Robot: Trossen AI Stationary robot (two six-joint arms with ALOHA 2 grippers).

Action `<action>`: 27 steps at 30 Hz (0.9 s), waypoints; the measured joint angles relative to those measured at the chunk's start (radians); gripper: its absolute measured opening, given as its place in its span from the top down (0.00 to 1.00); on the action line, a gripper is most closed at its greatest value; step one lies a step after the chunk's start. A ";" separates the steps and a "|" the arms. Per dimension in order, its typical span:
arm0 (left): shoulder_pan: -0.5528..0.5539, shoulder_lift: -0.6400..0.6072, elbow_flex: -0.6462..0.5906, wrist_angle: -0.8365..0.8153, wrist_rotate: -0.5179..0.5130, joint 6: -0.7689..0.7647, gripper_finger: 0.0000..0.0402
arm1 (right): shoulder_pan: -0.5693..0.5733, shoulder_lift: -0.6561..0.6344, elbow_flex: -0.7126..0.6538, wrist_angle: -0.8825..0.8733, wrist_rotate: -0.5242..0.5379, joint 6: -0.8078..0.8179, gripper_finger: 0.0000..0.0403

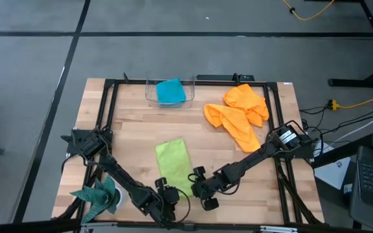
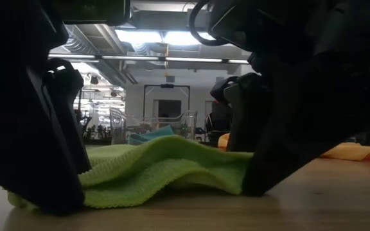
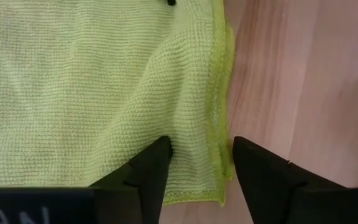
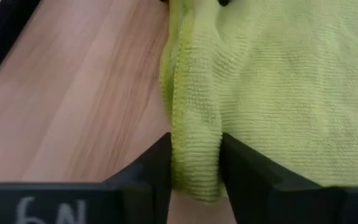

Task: Fold microfiber towels
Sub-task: Fold the green microfiber towel

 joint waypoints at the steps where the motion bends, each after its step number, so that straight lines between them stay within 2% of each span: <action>1: 0.000 0.000 0.000 -0.001 0.001 -0.003 0.58 | 0.000 0.000 0.000 0.000 0.000 0.003 0.71; 5: 0.001 0.000 -0.001 -0.007 0.000 -0.082 0.66 | -0.001 0.000 -0.001 0.000 0.007 0.070 0.82; 9: 0.001 0.000 -0.002 -0.011 -0.002 -0.180 0.79 | -0.002 0.000 -0.002 -0.001 0.007 0.119 0.96; 14: 0.002 -0.002 -0.002 -0.002 0.050 -0.196 0.97 | -0.002 0.001 0.015 -0.027 -0.005 0.157 0.97; 17: 0.002 -0.022 0.002 0.000 0.092 -0.211 0.99 | -0.003 -0.012 0.057 -0.087 -0.045 0.158 0.98; 21: 0.006 -0.062 0.032 -0.028 0.116 -0.179 1.00 | 0.001 -0.042 0.146 -0.259 -0.066 0.158 0.98; 27: 0.008 -0.105 0.191 -0.140 0.148 -0.141 1.00 | 0.006 -0.060 0.357 -0.566 -0.065 0.160 0.98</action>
